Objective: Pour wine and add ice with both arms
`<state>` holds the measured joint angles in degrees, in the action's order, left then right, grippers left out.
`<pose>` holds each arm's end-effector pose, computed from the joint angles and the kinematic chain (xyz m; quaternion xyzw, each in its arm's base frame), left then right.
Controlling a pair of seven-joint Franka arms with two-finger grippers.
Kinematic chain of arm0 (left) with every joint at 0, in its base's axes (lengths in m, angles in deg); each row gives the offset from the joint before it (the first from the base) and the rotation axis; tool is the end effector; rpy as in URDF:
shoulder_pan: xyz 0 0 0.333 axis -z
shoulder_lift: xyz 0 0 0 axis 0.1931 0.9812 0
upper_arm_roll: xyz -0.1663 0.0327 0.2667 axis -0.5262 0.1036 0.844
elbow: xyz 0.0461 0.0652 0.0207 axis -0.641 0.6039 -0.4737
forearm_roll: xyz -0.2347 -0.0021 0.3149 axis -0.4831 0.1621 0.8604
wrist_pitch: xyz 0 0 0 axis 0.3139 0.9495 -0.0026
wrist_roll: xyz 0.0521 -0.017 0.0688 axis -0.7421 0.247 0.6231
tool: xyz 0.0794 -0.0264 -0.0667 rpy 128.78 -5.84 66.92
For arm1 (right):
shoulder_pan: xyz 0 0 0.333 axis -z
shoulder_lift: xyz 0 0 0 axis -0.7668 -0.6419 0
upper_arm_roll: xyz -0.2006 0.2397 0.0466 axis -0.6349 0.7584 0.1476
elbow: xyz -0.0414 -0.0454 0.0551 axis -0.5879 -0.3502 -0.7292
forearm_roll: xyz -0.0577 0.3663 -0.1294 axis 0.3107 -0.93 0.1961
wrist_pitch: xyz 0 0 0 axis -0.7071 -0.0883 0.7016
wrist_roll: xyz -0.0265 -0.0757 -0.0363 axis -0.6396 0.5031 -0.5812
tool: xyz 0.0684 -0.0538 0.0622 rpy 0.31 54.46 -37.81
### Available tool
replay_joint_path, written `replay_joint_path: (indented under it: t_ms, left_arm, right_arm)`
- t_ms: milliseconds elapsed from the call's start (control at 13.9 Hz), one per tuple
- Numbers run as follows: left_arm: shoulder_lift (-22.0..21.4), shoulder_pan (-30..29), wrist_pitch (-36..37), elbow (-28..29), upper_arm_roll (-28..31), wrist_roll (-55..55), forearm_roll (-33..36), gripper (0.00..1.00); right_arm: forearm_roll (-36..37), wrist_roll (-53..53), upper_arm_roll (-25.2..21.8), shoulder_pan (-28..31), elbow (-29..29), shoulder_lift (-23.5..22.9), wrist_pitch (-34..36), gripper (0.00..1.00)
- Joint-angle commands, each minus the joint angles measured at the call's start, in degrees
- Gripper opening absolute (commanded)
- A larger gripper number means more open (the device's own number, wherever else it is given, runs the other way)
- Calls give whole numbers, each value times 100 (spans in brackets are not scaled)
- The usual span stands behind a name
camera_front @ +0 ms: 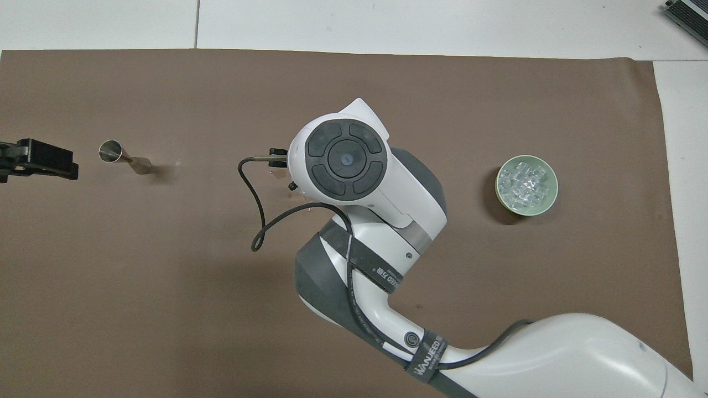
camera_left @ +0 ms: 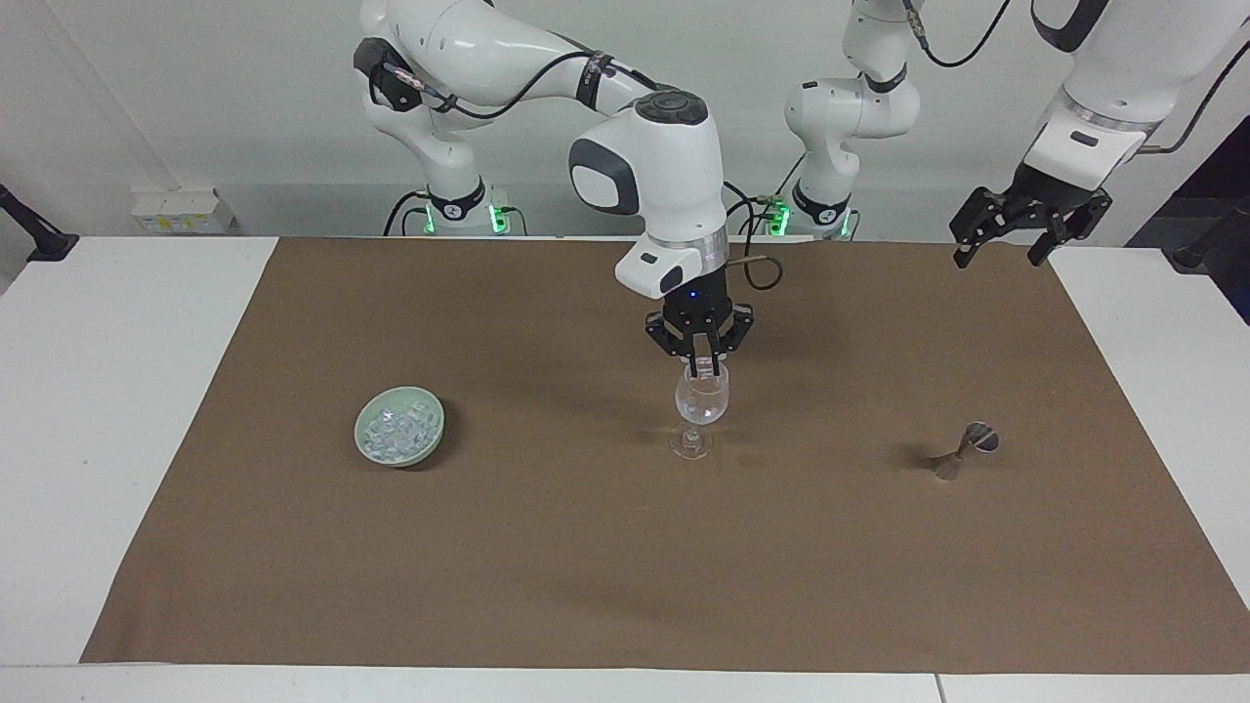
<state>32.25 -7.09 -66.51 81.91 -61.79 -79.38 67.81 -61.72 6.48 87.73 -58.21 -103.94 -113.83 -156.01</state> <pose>0.5480 -0.0367 0.6534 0.9999 -0.0074 0.0115 0.0030 0.5800 0.4357 0.5005 -0.9872 0.0396 -0.1220 0.0950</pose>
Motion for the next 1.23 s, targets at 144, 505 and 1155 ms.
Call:
replay_joint_path:
  t_ms: [144, 505, 1155]
  left_arm:
    - [88, 9, -12, 4, 27, 82, 106, 100]
    - [36, 9, 50, -5, 36, 100, 114, 100]
    - [62, -132, 6, -5, 36, 100, 53, 100]
  right_arm:
    - [269, -215, 143, 6, 109, -205, -80, 0]
    - [261, -224, 205, 15, 56, -196, 17, 0]
    - [252, -233, 214, 23, 56, -196, -9, 25]
